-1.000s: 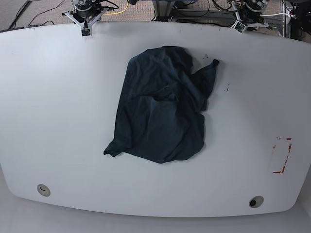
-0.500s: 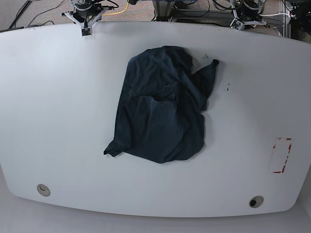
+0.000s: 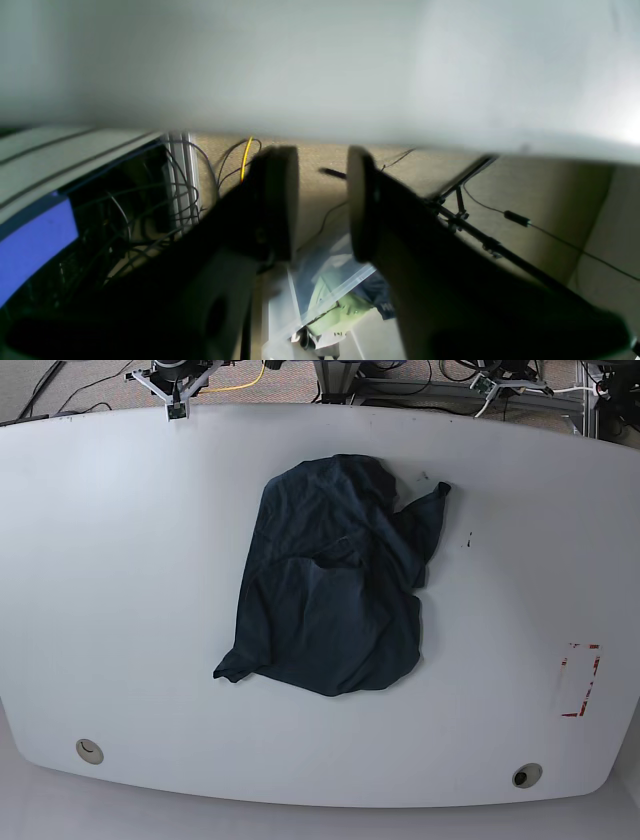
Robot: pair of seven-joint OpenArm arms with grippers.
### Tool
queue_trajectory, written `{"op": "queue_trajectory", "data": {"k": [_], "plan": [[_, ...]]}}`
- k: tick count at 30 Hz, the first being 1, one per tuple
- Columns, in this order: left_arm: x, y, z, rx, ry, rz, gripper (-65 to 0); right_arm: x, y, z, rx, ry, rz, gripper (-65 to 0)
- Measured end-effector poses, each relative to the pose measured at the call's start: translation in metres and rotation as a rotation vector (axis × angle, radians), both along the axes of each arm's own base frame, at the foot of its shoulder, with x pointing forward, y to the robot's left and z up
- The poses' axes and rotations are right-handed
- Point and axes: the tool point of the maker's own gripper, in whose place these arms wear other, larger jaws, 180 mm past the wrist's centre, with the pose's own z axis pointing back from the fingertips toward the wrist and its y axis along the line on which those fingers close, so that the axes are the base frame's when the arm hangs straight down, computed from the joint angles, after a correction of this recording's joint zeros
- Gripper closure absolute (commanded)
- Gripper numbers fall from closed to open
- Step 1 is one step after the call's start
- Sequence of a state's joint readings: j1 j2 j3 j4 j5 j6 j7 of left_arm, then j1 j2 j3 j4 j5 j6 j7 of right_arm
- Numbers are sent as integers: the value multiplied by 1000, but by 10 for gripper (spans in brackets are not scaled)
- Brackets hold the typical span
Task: Layout the t-shirt on the table in an organized manner, then fold the t-shirt properly
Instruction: 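Raise both arms from rest and swing them toward the table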
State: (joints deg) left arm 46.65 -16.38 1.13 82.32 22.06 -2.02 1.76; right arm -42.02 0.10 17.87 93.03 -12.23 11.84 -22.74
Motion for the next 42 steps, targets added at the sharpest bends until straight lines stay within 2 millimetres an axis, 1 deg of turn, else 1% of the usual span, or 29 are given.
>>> {"op": "queue_trajectory", "data": {"k": [5, 9, 15, 21, 24, 26, 30, 36, 39, 42], "plan": [[-5, -8, 8, -18, -7, -5, -161, -12, 1, 4, -2, 13, 1, -163], [-16, -11, 13, -23, 7, -10, -161, -24, 5, 7, 4, 31, -4, -163], [-22, -12, 30, -25, -4, -11, -160, -36, 12, 21, 14, 37, 21, -162], [-18, -4, 49, -6, -41, -5, -161, -41, 19, 38, 16, 22, 25, -162], [-19, -4, 58, -3, -52, -8, -161, -45, 30, 47, 49, 21, 45, -162], [-19, -4, 63, -1, -58, -9, -161, -50, 33, 52, 58, 25, 51, -162], [-19, -8, 72, -9, -66, -17, -161, -56, 31, 61, 44, 30, 54, -162], [-11, -12, 83, -53, -100, 25, -161, -59, 34, 74, 37, 22, 49, -162], [-10, -10, 88, -65, -110, 44, -160, -63, 36, 76, 42, 26, 46, -162], [-14, -5, 93, -52, -107, 47, -160, -68, 37, 77, 50, 39, 56, -162]]}}
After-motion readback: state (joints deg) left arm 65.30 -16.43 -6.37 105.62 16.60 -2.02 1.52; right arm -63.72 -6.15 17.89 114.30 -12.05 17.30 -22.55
